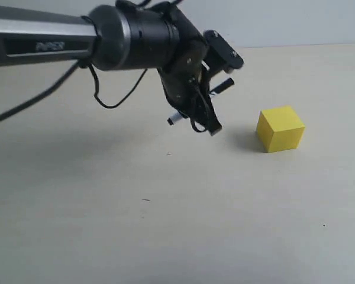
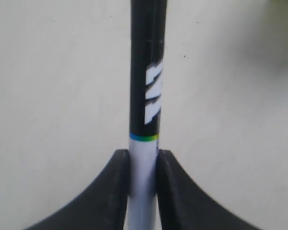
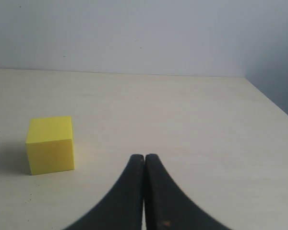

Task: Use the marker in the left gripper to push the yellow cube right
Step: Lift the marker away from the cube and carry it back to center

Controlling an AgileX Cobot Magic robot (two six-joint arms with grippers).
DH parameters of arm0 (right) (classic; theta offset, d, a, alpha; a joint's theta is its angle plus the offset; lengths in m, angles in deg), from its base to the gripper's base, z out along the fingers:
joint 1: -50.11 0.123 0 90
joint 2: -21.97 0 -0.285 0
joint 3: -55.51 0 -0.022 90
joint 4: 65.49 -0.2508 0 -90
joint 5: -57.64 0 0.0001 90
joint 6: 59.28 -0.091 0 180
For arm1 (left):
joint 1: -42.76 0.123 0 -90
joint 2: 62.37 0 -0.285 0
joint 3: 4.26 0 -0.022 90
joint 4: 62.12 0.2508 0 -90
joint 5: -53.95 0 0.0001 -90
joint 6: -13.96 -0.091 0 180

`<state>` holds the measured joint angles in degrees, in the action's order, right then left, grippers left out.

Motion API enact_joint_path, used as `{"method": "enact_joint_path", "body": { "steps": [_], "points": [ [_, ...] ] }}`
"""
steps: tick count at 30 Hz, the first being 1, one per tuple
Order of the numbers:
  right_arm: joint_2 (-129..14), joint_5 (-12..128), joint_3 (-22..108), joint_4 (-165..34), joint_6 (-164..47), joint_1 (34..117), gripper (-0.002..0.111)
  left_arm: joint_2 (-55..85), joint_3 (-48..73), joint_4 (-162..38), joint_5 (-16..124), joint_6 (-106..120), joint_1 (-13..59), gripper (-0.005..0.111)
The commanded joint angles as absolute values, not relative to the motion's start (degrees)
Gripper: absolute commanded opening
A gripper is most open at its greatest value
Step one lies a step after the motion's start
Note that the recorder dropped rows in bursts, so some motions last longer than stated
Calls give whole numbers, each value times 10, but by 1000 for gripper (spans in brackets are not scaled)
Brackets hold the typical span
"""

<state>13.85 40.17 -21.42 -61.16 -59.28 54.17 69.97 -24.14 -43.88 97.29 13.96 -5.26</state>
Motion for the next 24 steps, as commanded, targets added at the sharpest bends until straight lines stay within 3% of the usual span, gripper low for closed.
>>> {"method": "enact_joint_path", "body": {
  "steps": [1,9,16,24],
  "points": [
    [142,406,-217,-611,-593,538,0,647,-245,-502,1041,162,-43,0],
    [142,406,-217,-611,-593,538,0,584,-209,-553,1161,171,-53,0],
    [142,406,-217,-611,-593,538,0,533,-113,-578,1073,371,-53,0],
    [142,406,-217,-611,-593,538,0,569,-96,-578,1031,520,-52,0]
  ]
}}
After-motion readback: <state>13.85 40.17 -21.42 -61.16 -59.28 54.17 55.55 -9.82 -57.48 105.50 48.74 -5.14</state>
